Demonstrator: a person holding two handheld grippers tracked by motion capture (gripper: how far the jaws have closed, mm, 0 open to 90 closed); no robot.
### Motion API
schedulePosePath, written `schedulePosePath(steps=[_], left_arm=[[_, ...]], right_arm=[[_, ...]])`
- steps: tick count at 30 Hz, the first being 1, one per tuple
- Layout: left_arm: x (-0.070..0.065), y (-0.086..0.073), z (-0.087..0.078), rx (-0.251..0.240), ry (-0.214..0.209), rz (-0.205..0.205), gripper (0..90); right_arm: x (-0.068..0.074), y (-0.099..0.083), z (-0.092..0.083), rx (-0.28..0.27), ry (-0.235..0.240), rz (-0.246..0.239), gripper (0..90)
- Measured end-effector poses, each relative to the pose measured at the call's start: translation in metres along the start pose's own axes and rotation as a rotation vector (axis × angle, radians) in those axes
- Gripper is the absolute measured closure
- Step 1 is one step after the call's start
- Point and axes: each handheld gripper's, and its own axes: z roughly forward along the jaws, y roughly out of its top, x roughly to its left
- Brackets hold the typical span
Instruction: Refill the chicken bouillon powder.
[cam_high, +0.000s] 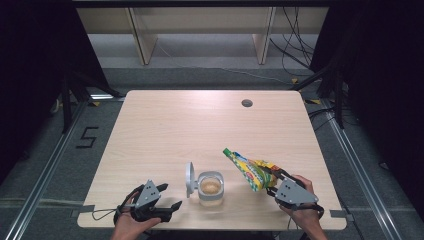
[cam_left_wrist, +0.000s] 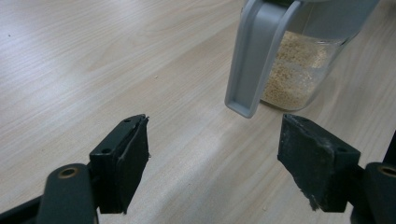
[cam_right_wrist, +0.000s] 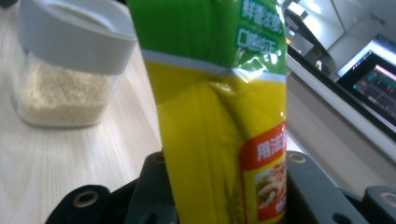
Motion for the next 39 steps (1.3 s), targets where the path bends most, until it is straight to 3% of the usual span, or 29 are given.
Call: schedulePosePath(steps=[3,4,5,6,8,10,15,16,18,19,20,21,22,25,26,28,31,32,34,37,38,39], left_arm=[[0.000,0.000,0.000,-0.004,-0.003,-0.022,24.2],[0.001,0.000,0.000,0.007,-0.001,0.000,24.2],[0.002,0.000,0.000,0.002,-0.001,-0.005,24.2],[0.003,-0.001,0.001,0.009,0.006,0.010,24.2],[0.002,-0.001,0.002,0.004,0.002,0.003,24.2],[0.001,-0.001,0.002,0.008,0.001,-0.016,24.2],[0.002,-0.001,0.001,-0.002,0.001,0.000,24.2],[0.001,-0.002,0.002,-0.003,0.002,-0.028,24.2],[0.001,-0.002,0.002,-0.007,0.003,-0.031,24.2],[0.002,-0.001,0.002,-0.006,0.001,-0.013,24.2],[0.002,-0.002,0.002,0.002,0.005,-0.026,24.2],[0.002,-0.001,0.001,0.002,0.001,-0.013,24.2],[0.001,0.000,0.000,0.001,0.001,-0.023,24.2],[0.002,0.000,0.000,0.002,0.002,0.001,24.2],[-0.001,-0.001,0.001,0.003,0.000,-0.024,24.2],[0.000,-0.001,0.000,0.016,-0.006,0.015,24.3],[-0.001,0.000,0.000,-0.001,-0.008,0.006,24.3],[-0.001,0.000,-0.001,-0.008,-0.002,-0.018,24.3],[0.002,0.001,-0.003,-0.003,-0.004,0.002,24.3],[0.001,0.000,-0.003,-0.003,-0.002,0.000,24.3],[-0.001,0.000,-0.002,-0.006,0.002,-0.021,24.3],[0.000,0.000,-0.002,-0.002,0.001,-0.006,24.3]], right_arm=[[-0.001,-0.002,0.001,-0.009,-0.005,0.041,71.5],[-0.003,-0.003,0.002,-0.012,-0.004,0.037,71.6],[-0.003,-0.005,0.002,-0.008,-0.001,0.045,71.6],[-0.004,-0.009,0.005,-0.002,0.002,0.083,71.7],[-0.006,-0.011,0.007,-0.006,0.001,0.081,71.8],[-0.011,-0.018,0.012,-0.013,-0.007,0.147,72.2],[-0.019,-0.027,0.023,-0.031,-0.014,0.214,72.4],[-0.020,-0.030,0.028,-0.025,-0.018,0.240,72.6],[-0.021,-0.031,0.030,-0.025,-0.015,0.263,72.8],[-0.023,-0.033,0.034,-0.040,-0.029,0.259,72.9],[-0.024,-0.034,0.035,-0.022,-0.018,0.291,72.9],[-0.026,-0.035,0.038,-0.034,-0.021,0.295,73.0],[-0.026,-0.038,0.041,-0.035,-0.019,0.330,73.1],[-0.027,-0.041,0.042,-0.025,-0.033,0.335,73.1],[-0.027,-0.045,0.042,-0.027,-0.026,0.352,73.1],[-0.027,-0.045,0.042,-0.029,-0.040,0.377,73.1],[-0.027,-0.046,0.041,-0.027,-0.043,0.386,73.0],[-0.027,-0.046,0.040,-0.022,-0.040,0.397,72.7],[-0.027,-0.045,0.039,-0.015,-0.040,0.406,72.4],[-0.028,-0.047,0.036,-0.009,-0.053,0.393,72.2],[-0.028,-0.049,0.033,-0.005,-0.043,0.433,71.9],[-0.028,-0.049,0.031,0.002,-0.053,0.449,71.8]])
